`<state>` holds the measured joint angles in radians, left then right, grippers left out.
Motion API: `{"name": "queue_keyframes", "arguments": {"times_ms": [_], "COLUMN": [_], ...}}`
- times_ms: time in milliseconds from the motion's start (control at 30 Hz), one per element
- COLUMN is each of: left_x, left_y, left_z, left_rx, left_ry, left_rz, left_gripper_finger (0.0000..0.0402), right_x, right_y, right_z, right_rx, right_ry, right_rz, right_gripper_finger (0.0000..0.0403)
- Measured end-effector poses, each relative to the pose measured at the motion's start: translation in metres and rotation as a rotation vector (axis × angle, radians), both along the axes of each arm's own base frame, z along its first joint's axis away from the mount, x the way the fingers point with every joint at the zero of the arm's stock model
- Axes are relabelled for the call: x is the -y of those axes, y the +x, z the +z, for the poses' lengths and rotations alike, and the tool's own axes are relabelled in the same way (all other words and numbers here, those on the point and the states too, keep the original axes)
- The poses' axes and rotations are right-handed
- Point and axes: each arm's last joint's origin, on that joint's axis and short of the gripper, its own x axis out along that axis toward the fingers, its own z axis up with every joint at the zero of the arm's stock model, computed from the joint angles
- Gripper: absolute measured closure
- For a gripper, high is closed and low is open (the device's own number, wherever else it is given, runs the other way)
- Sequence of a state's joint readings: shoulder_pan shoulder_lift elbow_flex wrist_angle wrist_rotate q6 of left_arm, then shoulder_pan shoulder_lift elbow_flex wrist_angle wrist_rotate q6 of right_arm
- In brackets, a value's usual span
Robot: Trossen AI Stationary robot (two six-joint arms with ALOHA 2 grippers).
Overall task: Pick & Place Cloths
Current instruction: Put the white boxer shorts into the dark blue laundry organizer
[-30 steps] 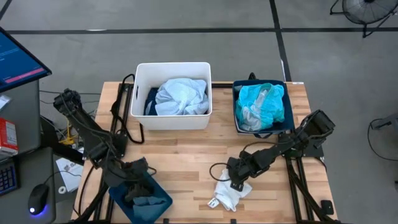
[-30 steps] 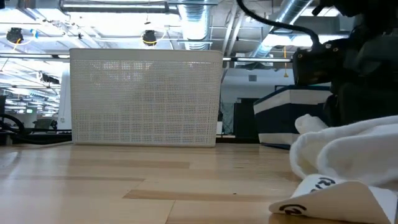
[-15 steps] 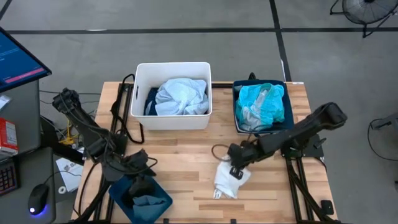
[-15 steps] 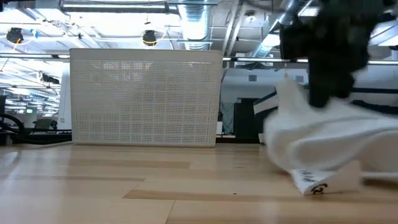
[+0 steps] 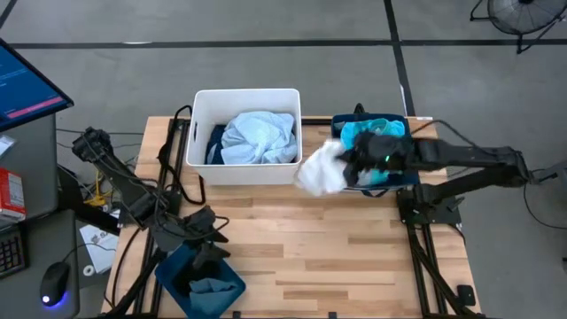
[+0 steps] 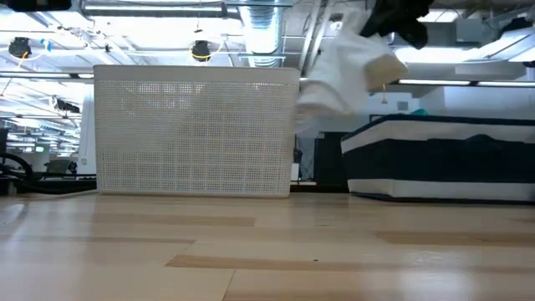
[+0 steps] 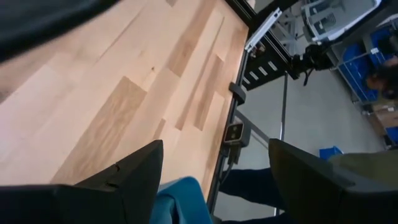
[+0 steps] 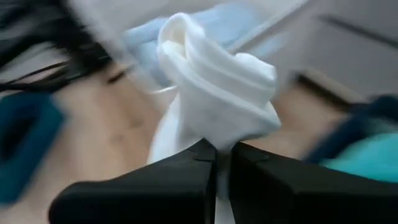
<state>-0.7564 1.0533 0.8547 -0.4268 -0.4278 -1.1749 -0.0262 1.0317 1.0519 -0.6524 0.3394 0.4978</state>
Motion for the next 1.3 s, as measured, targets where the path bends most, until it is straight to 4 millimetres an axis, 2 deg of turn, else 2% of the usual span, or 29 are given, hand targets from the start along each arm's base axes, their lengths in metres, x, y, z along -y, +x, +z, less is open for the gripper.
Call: {"name": "queue_keyframes", "arguments": {"times_ms": [100, 200, 433, 633, 833, 967, 1200, 1300], "left_x": [-0.003, -0.006, -0.013, -0.019, -0.025, -0.027, -0.031, -0.031], "left_y": [0.002, 0.005, 0.011, 0.015, 0.019, 0.020, 0.022, 0.022], "left_z": [0.000, 0.000, 0.001, 0.001, 0.001, 0.001, 0.001, 0.001], "left_rx": [0.002, 0.004, 0.006, 0.006, 0.006, 0.006, 0.023, 0.023], "left_ry": [-0.002, -0.004, -0.006, -0.006, -0.006, -0.001, 0.036, 0.039], "left_rz": [0.017, 0.034, 0.075, 0.112, 0.140, 0.152, 0.188, 0.191], "left_gripper_finger": [0.0128, 0.0128, 0.0128, 0.0128, 0.0128, 0.0128, 0.0128, 0.0128], "right_x": [0.021, 0.038, 0.064, 0.073, 0.077, 0.080, 0.090, 0.093], "right_y": [-0.016, -0.030, -0.058, -0.070, -0.072, -0.066, -0.058, -0.055], "right_z": [0.011, 0.014, -0.008, -0.044, -0.090, -0.116, -0.168, -0.177], "right_rx": [-0.042, -0.097, -0.425, -0.668, -0.859, -0.898, -0.929, -0.966], "right_ry": [-0.062, -0.082, -0.035, 0.060, 0.159, 0.171, 0.310, 0.333], "right_rz": [-0.122, -0.228, -0.406, -0.530, -0.607, -0.598, -0.552, -0.518], "right_gripper_finger": [0.0397, 0.0397, 0.0397, 0.0397, 0.0387, 0.0386, 0.0382, 0.0370]}}
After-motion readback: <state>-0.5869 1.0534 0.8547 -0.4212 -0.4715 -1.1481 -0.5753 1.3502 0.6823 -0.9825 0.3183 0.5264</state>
